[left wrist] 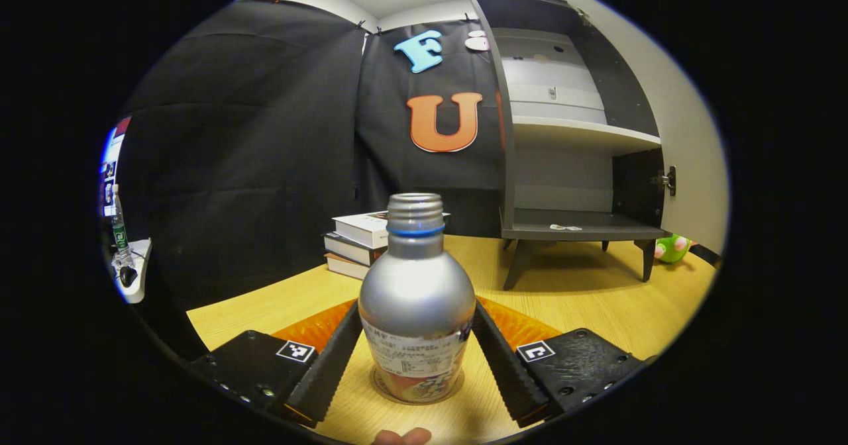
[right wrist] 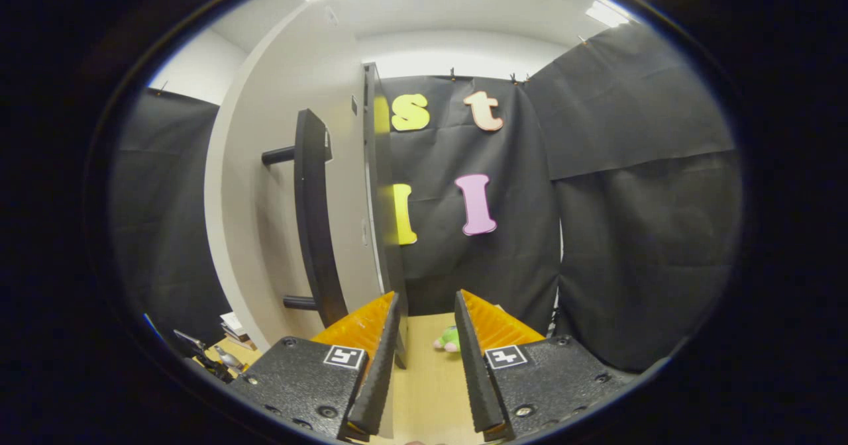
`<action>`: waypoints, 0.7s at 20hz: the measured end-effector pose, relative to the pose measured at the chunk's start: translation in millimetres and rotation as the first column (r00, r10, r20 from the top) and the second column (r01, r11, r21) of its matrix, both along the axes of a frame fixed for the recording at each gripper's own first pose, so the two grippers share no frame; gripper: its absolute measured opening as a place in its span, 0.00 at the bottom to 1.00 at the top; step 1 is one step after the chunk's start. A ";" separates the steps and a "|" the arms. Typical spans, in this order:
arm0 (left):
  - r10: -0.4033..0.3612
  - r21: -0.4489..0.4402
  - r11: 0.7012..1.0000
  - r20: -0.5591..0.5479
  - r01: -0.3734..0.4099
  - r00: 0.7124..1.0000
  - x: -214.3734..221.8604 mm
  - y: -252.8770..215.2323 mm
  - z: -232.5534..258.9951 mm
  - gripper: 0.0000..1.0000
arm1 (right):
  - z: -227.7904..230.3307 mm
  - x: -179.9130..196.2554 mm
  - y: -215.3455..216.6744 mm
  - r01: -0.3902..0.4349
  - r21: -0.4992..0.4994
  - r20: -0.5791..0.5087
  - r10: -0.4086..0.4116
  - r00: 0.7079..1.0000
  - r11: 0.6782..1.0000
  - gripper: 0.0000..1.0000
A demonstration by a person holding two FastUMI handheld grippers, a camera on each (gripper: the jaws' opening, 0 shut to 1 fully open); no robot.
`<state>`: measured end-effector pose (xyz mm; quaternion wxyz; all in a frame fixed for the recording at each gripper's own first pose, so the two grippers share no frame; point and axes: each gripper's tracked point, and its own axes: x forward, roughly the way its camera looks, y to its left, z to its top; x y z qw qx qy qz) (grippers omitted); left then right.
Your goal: Open the cabinet door with the right hand, grasp the bottle in the cabinet with the left hand and place it on the coaster, then close the cabinet door with the right hand.
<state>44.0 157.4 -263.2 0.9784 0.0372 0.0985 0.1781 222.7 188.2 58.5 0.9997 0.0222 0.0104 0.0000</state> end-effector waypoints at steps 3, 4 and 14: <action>-0.002 0.014 1.000 0.072 0.001 0.997 -5.4 -1.4 43.3 0.95 | 0.1 0.5 0.1 0.000 0.001 0.003 0.000 1.000 1.000 0.53; -0.007 0.024 1.000 0.114 0.005 0.993 -8.9 -4.2 66.4 0.96 | 0.6 0.5 0.1 0.000 0.000 0.005 0.000 1.000 1.000 0.53; -0.249 0.057 0.968 0.203 0.243 0.947 -26.3 -100.5 242.0 0.95 | 7.3 4.2 -10.6 0.024 -0.076 0.049 -0.021 0.999 0.997 0.55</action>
